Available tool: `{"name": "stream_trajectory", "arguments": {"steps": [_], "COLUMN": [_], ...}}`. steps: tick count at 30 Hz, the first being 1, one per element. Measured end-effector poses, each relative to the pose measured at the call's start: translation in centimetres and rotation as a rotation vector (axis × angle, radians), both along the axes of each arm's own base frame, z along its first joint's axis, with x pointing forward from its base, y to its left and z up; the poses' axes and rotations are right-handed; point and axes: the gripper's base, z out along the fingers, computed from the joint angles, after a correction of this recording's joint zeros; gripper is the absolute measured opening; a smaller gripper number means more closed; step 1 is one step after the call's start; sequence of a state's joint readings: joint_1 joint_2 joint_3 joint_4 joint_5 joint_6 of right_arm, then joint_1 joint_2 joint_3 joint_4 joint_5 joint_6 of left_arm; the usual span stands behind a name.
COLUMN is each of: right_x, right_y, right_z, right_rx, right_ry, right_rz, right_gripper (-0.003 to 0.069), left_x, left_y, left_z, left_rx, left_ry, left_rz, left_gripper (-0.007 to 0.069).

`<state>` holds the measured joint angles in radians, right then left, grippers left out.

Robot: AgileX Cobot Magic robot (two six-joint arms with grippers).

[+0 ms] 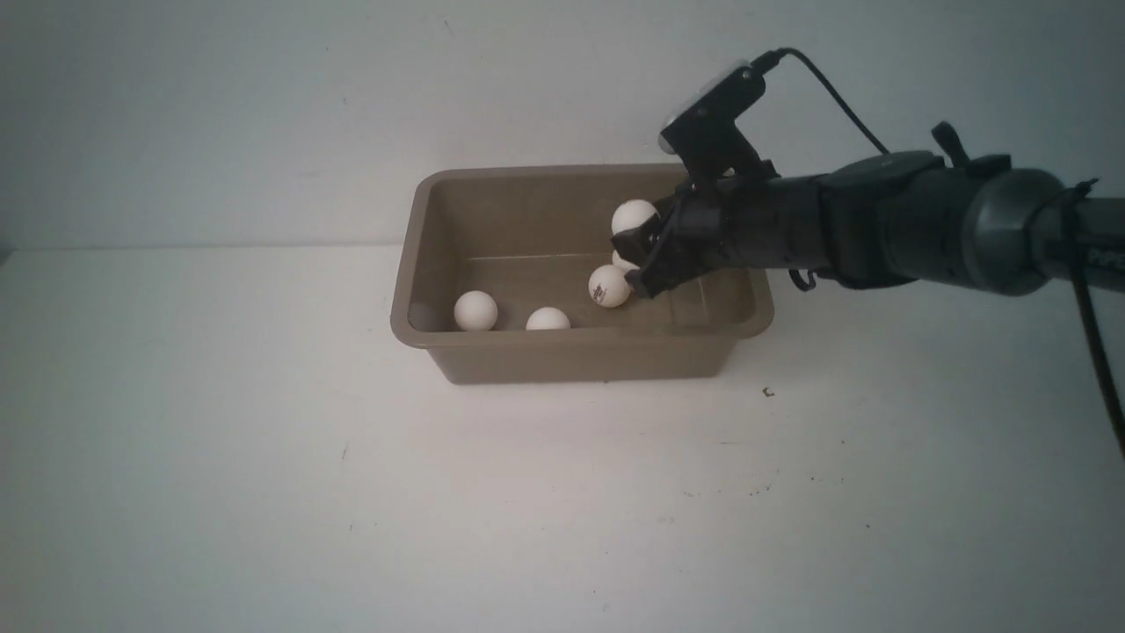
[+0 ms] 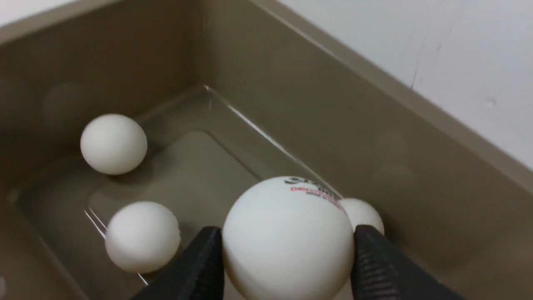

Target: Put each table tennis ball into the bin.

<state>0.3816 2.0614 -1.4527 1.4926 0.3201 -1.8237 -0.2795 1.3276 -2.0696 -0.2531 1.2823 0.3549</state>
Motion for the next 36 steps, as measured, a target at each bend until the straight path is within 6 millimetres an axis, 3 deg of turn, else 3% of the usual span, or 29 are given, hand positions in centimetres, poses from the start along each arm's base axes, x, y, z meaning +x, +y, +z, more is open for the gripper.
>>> {"name": "stream_trajectory", "arguments": {"steps": [14,22,27,30,33,34,36], "right_x": [0.0,0.1,0.0,-0.8,-2.4,-2.9,-4.7], "right_y": [0.1,0.0,-0.1,-0.6,-1.6,-2.0,-3.4], "right_z": [-0.5,-0.5,0.0,4.0,9.5,10.7,14.0], "right_rx": [0.011,0.077,0.099,0.08,0.078,0.079,0.096], "right_ry": [0.021,0.07,0.075,-0.038,-0.184,-0.213,-0.287], "right_rz": [0.003,-0.069,-0.083,-0.062,-0.076,-0.09,-0.123], "right_gripper": [0.036,0.0505,0.0461,0.0297,0.0127,0.0093,0.0027], "left_x": [0.0,-0.1,-0.9,-3.8,-8.3,-9.0,-12.3], "left_y": [0.0,-0.2,0.1,1.0,2.5,2.8,4.1], "left_z": [0.0,0.1,0.4,1.6,3.0,3.2,3.7], "left_rx": [-0.018,-0.048,-0.044,-0.033,-0.033,-0.032,-0.026], "left_ry": [0.011,0.024,0.0,-0.079,-0.19,-0.206,-0.284], "left_rz": [0.009,0.003,-0.002,-0.009,0.008,0.014,0.052], "left_gripper": [0.0227,0.0227,0.0227,0.0227,0.0227,0.0227,0.0227]}}
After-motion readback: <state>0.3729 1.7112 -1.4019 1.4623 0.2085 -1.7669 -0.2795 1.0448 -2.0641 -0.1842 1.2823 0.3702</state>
